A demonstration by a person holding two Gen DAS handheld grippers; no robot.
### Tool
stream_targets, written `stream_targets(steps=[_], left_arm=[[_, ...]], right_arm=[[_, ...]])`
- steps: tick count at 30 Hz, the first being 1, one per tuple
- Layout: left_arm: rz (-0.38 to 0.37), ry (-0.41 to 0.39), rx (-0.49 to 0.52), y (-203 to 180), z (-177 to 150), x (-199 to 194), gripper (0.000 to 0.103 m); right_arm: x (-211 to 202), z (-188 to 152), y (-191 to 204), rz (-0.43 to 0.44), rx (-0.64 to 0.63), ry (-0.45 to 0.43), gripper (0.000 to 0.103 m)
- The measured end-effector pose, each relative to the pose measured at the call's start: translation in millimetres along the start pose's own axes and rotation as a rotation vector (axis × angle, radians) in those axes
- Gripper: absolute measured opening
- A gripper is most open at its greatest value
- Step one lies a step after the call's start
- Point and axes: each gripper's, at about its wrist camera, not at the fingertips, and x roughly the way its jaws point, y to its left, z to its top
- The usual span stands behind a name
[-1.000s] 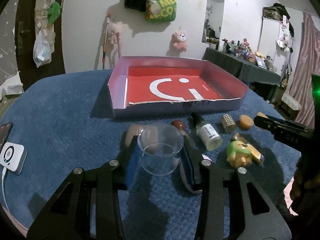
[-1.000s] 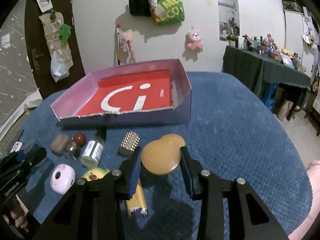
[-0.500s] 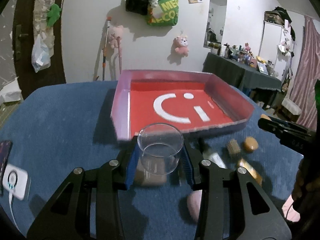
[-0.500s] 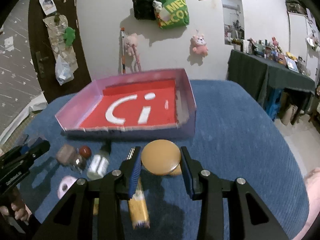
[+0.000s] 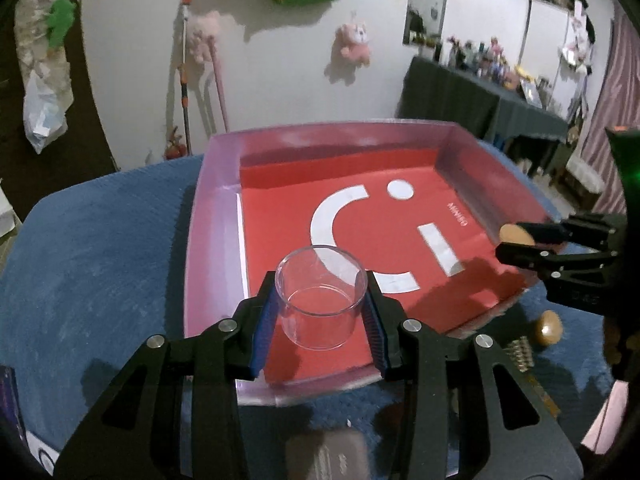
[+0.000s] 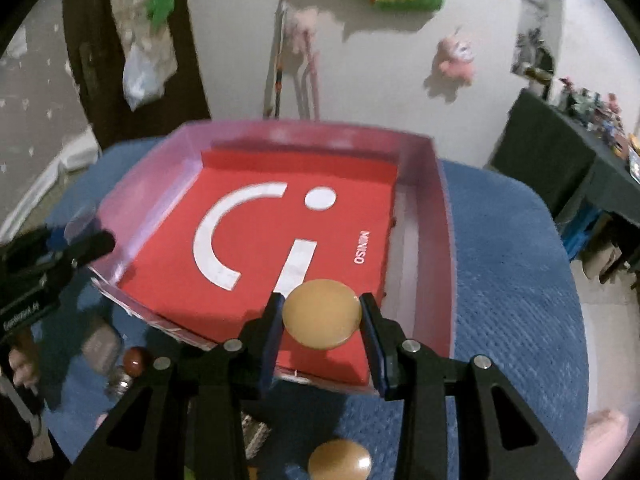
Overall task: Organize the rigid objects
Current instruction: 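Carry the cup and amber disc into the pink box and lower them onto the red liner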
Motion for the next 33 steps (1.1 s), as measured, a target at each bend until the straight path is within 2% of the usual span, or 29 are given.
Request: stream_targets(steps=[3, 6, 12, 24, 33], left_arm=[[-0.016, 0.045, 0.012, -1.2, 1.7, 13.8, 0.038], [-0.001, 0.079, 0.042, -4.1, 2.0, 25.2, 0.038], [0.004, 0.133, 0.08, -7.9, 0.0, 41.1, 0.038], [0.025, 0.165, 0.117, -9.8, -5.2, 49.1, 0.038], [0.022, 0.174, 0.12, -10.1, -3.0, 51.2, 0.038]], right_arm=[[11.8, 5.4, 2.6, -0.026, -0.04, 0.05, 0.04], [23.5, 9.0, 4.6, -0.046, -0.078, 0.104, 0.04], [30.5, 9.8, 6.9, -0.106, -0.133, 0.139, 0.04], [43.2, 6.6, 20.0, -0.159, -0.235, 0.185, 0.039], [43.7, 6.7, 17.0, -0.141, -0.231, 0.196, 0.039]])
